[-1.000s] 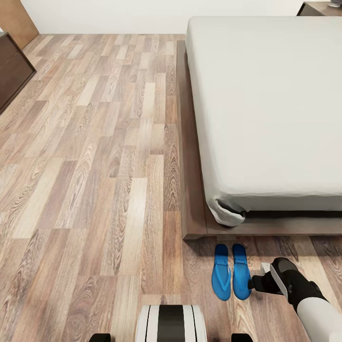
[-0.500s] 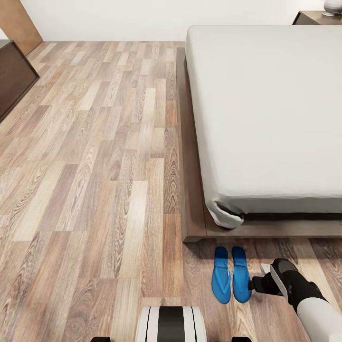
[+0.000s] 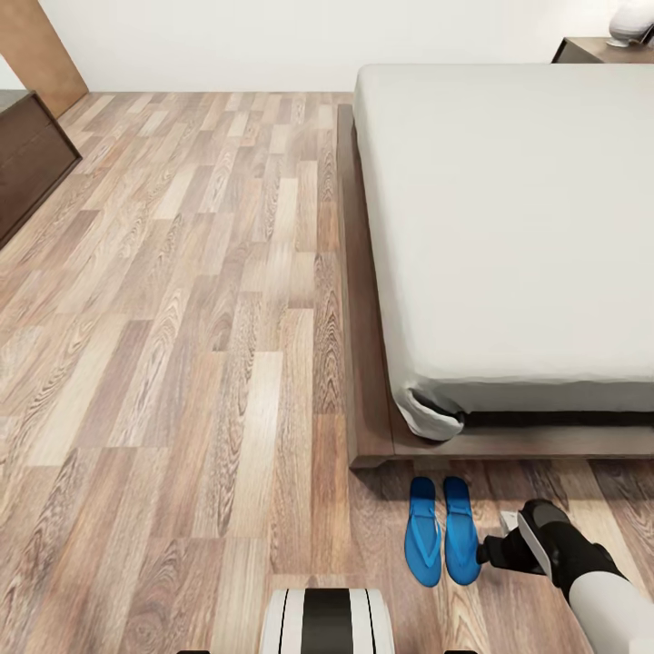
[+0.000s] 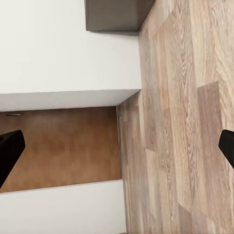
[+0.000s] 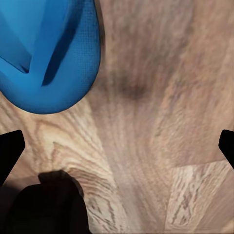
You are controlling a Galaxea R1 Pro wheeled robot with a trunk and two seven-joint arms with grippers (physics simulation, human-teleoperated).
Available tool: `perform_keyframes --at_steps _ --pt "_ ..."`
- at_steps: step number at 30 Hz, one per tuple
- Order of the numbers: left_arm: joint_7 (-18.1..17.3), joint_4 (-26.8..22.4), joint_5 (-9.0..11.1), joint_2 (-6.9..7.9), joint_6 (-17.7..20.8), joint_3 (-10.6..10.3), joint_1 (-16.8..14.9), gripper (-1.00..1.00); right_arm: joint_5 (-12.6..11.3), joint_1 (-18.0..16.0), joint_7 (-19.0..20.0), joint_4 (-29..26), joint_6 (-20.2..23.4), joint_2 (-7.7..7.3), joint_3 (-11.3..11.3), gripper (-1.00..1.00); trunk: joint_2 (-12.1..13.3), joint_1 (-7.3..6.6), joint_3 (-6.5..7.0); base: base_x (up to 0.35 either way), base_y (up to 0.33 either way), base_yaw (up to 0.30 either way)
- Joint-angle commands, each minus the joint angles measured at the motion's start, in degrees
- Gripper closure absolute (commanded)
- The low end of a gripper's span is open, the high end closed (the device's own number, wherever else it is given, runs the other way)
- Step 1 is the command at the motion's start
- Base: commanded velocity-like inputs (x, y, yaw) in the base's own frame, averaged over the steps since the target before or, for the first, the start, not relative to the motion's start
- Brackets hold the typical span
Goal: In the bedroom, move the book from the bed onto either nightstand, and place the two sandals side by side next to the bed.
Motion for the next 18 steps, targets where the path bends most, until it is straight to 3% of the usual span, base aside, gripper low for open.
perform_keyframes --at_steps 1,8,13,18 --pt "0.3 -0.1 -0.1 0.06 0.6 -0.5 0.0 -1.00 0.2 0.0 0.3 0.1 0.2 0.01 -0.2 -1.00 0.0 -0.04 0.19 0.000 0.000 0.000" --pt "0.3 -0.1 -0.1 0.06 0.6 -0.5 0.0 -1.00 0.2 0.0 0.2 0.9 0.2 -0.38 -0.2 -1.00 0.1 -0.22 1.74 0.000 0.000 0.000" --pt "0.3 -0.1 -0.1 0.08 0.6 -0.5 0.0 -1.00 0.2 0.0 0.2 2.5 -0.1 -0.57 -0.2 -1.00 0.1 -0.22 1.74 0.000 0.000 0.000" --pt "0.2 -0.1 -0.1 0.09 0.5 -0.5 0.0 -1.00 0.3 0.0 0.2 3.7 -0.3 -0.76 -0.1 -1.00 0.2 -0.34 2.84 0.000 0.000 0.000"
